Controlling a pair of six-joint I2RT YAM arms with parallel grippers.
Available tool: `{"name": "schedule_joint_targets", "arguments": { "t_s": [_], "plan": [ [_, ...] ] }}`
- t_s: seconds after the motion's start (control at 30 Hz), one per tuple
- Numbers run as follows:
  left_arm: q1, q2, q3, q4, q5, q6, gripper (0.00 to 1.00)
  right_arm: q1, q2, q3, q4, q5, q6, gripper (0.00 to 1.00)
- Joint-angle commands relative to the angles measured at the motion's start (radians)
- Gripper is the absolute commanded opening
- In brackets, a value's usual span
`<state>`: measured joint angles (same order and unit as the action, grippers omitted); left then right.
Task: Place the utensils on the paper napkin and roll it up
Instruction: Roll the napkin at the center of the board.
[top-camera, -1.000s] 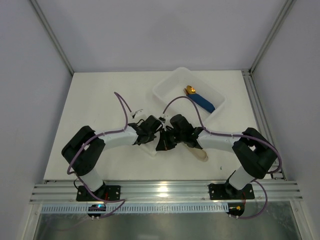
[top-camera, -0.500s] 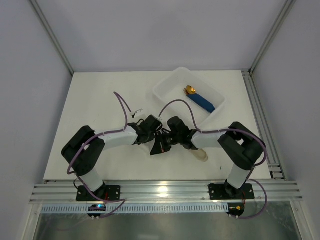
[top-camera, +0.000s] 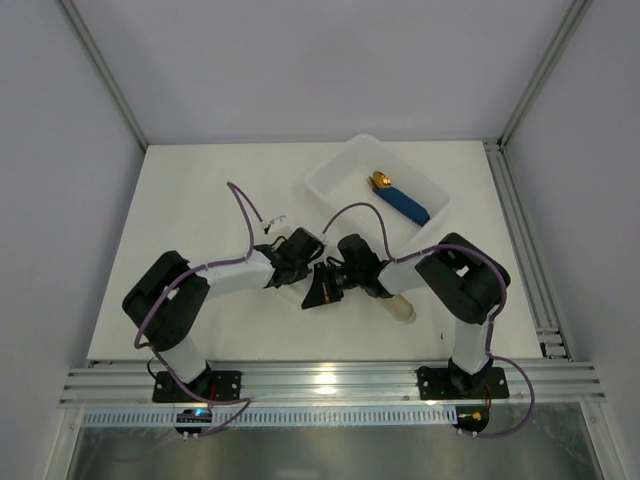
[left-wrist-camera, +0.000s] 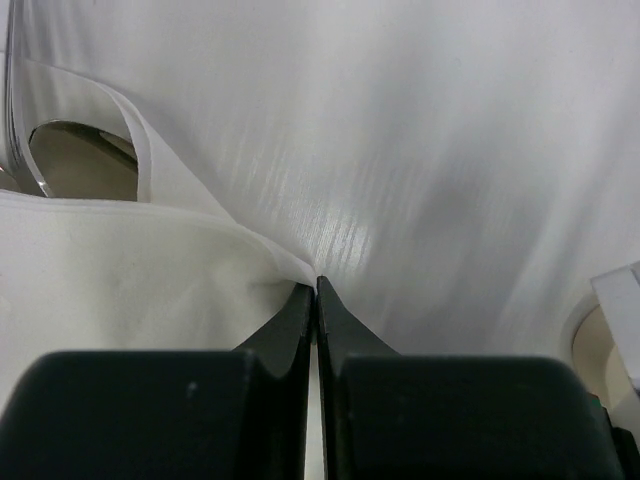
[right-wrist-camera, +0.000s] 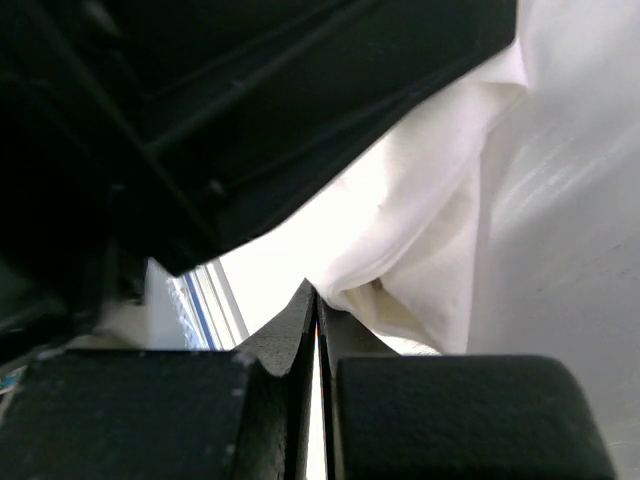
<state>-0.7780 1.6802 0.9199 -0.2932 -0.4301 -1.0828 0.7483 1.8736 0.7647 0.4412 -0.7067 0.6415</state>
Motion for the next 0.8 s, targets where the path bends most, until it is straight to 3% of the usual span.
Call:
{"name": "schedule_joint_targets", "arguments": {
  "t_s": [0.0, 0.33, 0.77],
  "plan": [
    [0.006, -0.005, 0.028, 0.040, -0.009, 0.026, 0.00, -0.018, 0.038, -0.016, 0.071, 0.018, 0.021, 0.04],
    [0.006, 0.001, 0.054, 0.045, -0.018, 0.058, 0.00, -0.023, 0.084, -0.028, 0.091, 0.013, 0.035, 0.04],
    [0.006, 0.007, 0.047, 0.042, -0.013, 0.061, 0.00, -0.058, 0.013, 0.024, 0.097, -0.115, 0.035, 0.04]
  ]
}}
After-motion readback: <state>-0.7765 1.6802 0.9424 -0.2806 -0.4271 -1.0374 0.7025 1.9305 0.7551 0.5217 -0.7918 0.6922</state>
